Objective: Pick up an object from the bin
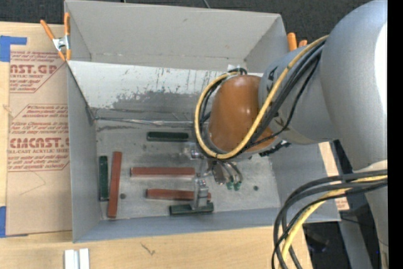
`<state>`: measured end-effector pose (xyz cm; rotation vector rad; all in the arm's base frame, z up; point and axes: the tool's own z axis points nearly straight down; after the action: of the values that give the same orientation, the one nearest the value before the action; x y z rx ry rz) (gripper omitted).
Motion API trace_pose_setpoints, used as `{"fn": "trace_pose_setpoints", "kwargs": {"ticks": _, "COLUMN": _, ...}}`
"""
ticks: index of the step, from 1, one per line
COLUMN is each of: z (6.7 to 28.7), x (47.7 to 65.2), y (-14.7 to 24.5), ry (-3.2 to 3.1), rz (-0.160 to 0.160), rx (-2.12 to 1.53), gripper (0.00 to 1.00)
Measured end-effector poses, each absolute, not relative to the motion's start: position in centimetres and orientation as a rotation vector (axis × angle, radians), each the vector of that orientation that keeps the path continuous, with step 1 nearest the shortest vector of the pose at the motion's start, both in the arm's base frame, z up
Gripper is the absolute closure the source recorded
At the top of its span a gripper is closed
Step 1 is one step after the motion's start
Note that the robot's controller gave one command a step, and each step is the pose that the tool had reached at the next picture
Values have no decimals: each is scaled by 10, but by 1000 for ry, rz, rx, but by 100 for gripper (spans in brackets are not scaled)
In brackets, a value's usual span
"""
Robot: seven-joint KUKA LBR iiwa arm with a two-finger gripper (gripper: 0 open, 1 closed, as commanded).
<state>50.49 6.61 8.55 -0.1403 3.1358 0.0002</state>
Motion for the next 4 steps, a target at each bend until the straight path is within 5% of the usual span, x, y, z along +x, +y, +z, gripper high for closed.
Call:
{"fn": "trace_pose_setpoints", "kwargs": {"ticks": 1, "z": 113, "x": 494, "y": 77, "ry": 3143, "rz": 1, "rx": 136, "gripper": 0}}
{"fn": "trace_pose_setpoints", "kwargs": {"ticks": 2, "z": 104, "x": 496, "y": 112, "ry": 3138, "rz": 1, "rx": 113, "gripper": 0}}
{"fn": "trace_pose_setpoints", "kwargs": {"ticks": 3, "z": 69, "x": 480, "y": 125, "ry": 3134, "rz": 2, "rx": 184, "gripper": 0}}
{"fn": "trace_pose_setpoints", "kwargs": {"ticks": 4, "z": 69, "x": 487, "y": 131, "ry": 3141, "rz": -1, "rx": 68, "gripper": 100}}
